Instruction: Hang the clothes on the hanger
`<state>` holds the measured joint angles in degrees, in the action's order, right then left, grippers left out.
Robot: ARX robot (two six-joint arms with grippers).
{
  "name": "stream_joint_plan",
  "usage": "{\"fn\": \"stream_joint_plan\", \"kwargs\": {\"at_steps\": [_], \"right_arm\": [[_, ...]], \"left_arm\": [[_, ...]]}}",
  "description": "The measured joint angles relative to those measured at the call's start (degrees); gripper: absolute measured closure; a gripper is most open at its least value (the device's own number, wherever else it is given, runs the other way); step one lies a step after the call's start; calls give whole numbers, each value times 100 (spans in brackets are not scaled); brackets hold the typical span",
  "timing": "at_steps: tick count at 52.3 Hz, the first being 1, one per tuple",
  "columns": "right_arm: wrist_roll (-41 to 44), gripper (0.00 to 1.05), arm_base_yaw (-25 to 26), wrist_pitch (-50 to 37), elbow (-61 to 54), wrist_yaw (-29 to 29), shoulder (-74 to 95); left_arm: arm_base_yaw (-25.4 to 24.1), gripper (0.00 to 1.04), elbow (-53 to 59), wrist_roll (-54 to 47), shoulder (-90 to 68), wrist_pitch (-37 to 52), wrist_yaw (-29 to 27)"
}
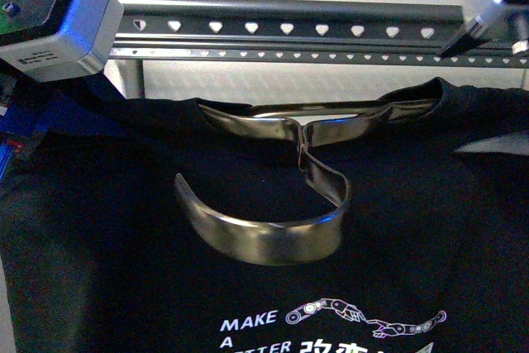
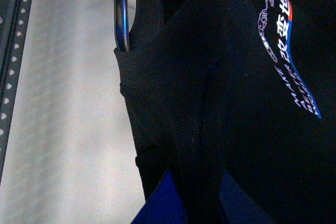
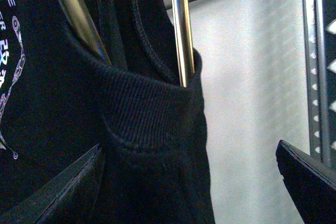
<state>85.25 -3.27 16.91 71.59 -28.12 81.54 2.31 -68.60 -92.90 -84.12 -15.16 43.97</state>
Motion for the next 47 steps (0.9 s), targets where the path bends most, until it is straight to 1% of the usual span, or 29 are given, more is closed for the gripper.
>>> {"fn": "stream_joint_plan", "kwargs": {"at_steps": [5,6,7,12,13,14,17,24,27,31,33,36,42,47], "right_arm": [[-190,8,-66,-208,81,118,337],[-245,9,-66,-256,94,133,380],[-282,14,-68,-328,114,151,446],[-461,32,-48,-555,164,157,612],[-496,34,-44,-575,164,149,621],[-581,39,-26,-599,166,122,643],[-693,49,24,-662,166,74,667],[-826,67,149,-713,98,-103,651],[-866,77,223,-743,-28,-210,595],[-868,86,299,-756,-190,-348,527],[-824,89,332,-776,-280,-435,490],[-743,93,365,-774,-452,-525,420],[-748,95,474,-734,-719,-662,334],[-907,96,669,-693,-1012,-835,249]], "left_arm": [[2,101,0,-7,0,0,0],[2,101,0,-9,0,0,0],[2,101,0,-15,0,0,-2],[2,101,0,-17,0,0,-7],[0,101,0,-17,0,0,-7],[0,101,0,-17,0,0,-7],[0,101,0,-17,0,0,-11],[0,101,0,-17,0,0,-7],[2,101,0,-11,0,0,11],[7,101,0,28,0,0,26],[9,97,0,35,0,4,59],[13,87,-13,37,0,24,94],[11,73,-39,28,7,44,109],[11,55,-42,26,9,44,111]]}}
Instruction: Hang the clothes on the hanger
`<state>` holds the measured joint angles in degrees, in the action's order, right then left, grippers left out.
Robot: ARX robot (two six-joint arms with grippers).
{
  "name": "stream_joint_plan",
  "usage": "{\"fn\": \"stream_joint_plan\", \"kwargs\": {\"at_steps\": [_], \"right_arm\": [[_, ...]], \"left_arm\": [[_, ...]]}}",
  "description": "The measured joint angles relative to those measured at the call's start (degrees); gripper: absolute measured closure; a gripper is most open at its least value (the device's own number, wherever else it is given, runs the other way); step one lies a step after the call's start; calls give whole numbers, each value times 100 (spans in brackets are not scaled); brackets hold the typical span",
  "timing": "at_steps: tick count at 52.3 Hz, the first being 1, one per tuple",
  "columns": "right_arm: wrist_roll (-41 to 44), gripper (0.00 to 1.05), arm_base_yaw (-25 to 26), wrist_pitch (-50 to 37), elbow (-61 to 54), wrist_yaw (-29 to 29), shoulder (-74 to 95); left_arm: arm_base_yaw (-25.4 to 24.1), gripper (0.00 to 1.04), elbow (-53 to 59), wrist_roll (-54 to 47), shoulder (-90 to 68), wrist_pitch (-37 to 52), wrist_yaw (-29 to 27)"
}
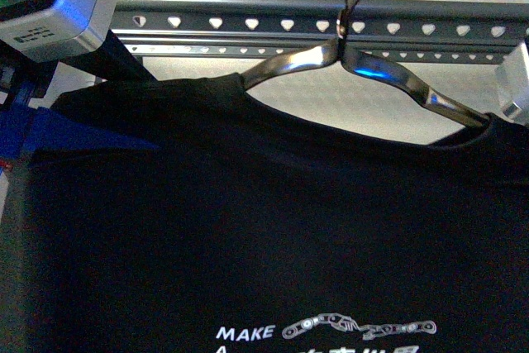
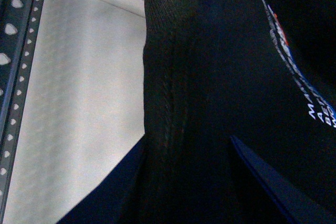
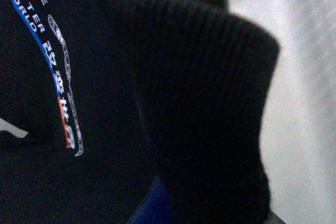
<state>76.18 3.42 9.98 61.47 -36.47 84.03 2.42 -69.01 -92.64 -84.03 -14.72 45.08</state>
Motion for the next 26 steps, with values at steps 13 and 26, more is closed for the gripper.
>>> {"fn": "stream_joint_plan", "kwargs": {"at_steps": [13,26], "right_arm": [[-140,96,470,13,-439,-140,-7],[-151,96,697,39,-691,-188,-22]], "left_arm": [[0,23,0,-2,2,0,2],[-243,6,813,6924,470,3427,-4033]]}}
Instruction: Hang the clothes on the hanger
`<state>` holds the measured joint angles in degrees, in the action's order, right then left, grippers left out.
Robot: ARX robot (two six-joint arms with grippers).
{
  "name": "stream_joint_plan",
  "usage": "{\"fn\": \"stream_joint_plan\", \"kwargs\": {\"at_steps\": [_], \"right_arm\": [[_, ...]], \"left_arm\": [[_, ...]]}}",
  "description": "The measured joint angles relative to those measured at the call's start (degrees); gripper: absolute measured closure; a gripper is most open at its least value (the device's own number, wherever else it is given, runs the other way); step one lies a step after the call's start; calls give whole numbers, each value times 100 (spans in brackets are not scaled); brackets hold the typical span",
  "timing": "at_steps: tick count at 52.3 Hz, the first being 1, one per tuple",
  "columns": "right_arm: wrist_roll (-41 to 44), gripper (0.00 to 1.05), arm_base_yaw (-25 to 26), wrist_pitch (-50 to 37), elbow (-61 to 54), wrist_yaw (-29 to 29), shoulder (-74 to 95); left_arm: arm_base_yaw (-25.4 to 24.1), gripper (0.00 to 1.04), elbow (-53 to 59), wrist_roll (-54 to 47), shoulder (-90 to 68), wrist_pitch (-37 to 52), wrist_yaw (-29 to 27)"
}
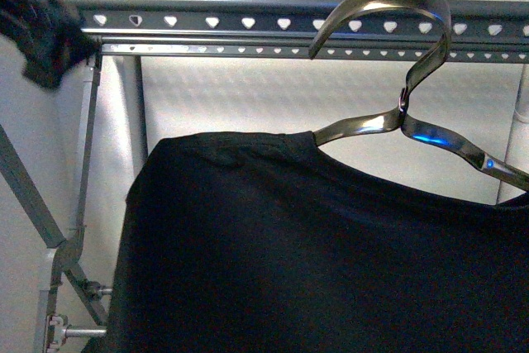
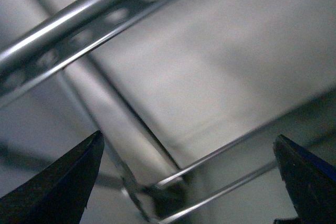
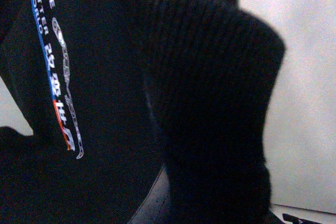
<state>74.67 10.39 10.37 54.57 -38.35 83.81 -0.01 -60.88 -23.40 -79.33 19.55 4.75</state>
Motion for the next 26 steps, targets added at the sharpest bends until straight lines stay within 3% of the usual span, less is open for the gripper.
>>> {"fn": "stream_joint_plan", "kwargs": {"at_steps": [3,7,14,18,22,26], "right_arm": [[-76,96,2,28,0,9,-2],[-350,96,-28,101,0,20,-46],[-1093,96,-179,210,181,243,-98],[-1672,96,-271,385,407,365,-98],[-2483,96,-326,446,682,533,-87],[-3609,96,-354,678,1099,520,-42]], "left_arm": [[-140,7,-42,1429,138,-26,-319],[-306,7,-39,3364,315,-35,-258],[-308,7,114,4907,610,282,50],[-188,11,140,4933,820,17,-116],[-63,24,452,4205,1259,-623,-428],[13,38,1187,3276,1733,-459,-435]]}}
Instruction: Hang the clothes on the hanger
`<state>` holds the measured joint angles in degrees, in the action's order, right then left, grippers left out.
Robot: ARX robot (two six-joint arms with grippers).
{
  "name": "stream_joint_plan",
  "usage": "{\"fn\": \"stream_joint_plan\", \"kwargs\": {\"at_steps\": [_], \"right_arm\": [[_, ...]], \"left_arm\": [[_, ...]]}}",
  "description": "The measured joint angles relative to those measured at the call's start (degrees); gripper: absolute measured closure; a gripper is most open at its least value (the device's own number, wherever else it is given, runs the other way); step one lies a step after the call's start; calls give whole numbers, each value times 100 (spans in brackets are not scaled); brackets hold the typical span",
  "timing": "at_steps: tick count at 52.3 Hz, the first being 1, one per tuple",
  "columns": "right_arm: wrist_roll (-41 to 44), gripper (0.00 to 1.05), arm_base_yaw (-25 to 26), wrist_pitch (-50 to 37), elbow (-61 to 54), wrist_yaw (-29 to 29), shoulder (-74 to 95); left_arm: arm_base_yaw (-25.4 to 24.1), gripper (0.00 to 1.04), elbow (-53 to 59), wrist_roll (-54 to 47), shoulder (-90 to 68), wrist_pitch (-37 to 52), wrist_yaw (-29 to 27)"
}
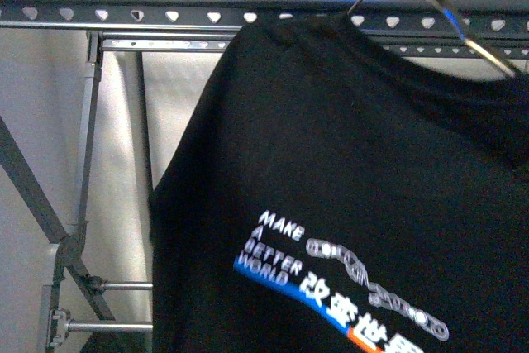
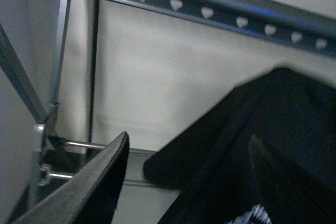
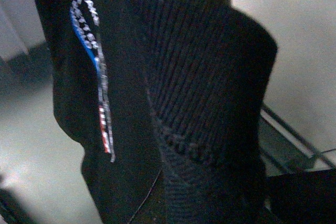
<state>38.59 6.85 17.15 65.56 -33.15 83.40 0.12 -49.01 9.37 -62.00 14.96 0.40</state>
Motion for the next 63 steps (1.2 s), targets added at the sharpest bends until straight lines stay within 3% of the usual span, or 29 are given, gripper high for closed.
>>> {"fn": "stream_joint_plan", "kwargs": {"at_steps": [2,10,19,34,40,50,56,63], "right_arm": [[-894,96,-26,92,269,-79,31],[-2776,96,-234,509,960,-142,188],[-3622,96,-597,955,1545,107,531],[-3722,96,-680,262,828,98,103],[-4092,96,-354,-249,-219,-599,-820],[-4448,97,225,-136,-1403,-1303,-2173],[-4050,97,293,295,-1989,-1233,-2396],[-3947,97,122,227,-2028,-706,-1770]], "left_arm": [[7,47,444,-367,221,214,-4],[-9,72,1552,-748,669,695,-48],[-9,103,2505,-844,1209,1095,-44],[-9,101,3501,-905,1923,1331,-46],[-9,101,3832,-905,2258,1335,-44],[-9,101,4131,-905,2669,1257,-44],[-9,101,4347,-907,3049,1084,-44],[-9,101,4489,-907,3394,883,-46]]}}
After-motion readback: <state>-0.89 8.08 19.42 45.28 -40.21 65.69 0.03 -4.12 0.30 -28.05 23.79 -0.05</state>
